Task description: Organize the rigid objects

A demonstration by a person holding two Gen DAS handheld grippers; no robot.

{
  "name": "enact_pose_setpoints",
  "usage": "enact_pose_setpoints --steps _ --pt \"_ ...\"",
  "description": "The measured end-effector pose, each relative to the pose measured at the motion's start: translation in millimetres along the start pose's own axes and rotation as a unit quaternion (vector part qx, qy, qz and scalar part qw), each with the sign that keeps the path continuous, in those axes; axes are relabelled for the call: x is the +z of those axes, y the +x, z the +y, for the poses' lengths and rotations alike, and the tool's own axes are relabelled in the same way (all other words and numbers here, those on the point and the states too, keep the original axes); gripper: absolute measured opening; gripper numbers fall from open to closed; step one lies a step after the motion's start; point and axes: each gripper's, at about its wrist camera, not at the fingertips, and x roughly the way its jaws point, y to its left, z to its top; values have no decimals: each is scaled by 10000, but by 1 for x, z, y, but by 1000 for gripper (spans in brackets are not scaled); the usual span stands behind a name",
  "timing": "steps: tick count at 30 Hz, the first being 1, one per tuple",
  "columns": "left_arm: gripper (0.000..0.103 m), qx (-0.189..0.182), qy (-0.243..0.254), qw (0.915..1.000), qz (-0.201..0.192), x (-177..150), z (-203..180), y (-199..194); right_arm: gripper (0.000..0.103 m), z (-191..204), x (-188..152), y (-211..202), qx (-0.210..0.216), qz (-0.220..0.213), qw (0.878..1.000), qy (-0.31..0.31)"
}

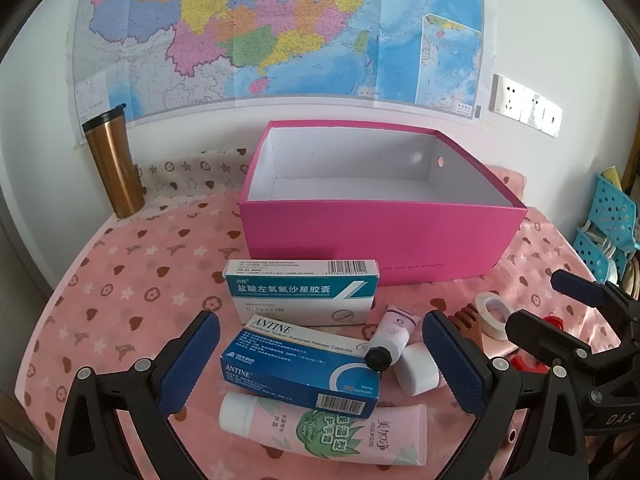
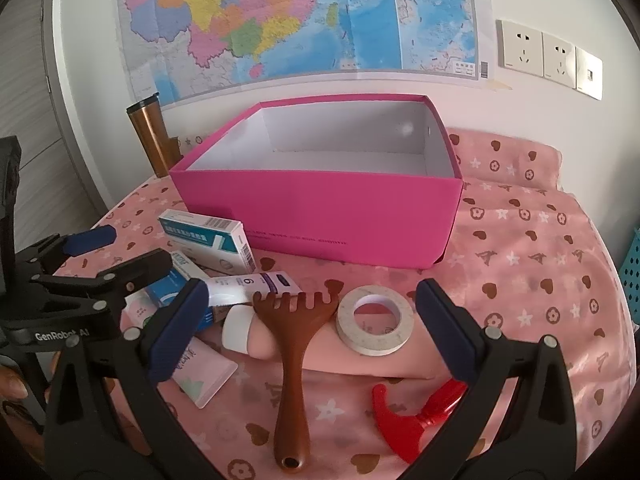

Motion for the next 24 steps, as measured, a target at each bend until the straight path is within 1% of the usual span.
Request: enact_pose_setpoints --steps 24 --pt "103 -9 42 10000 24 0 -5 -2 103 2 2 -3 52 -57 10000 30"
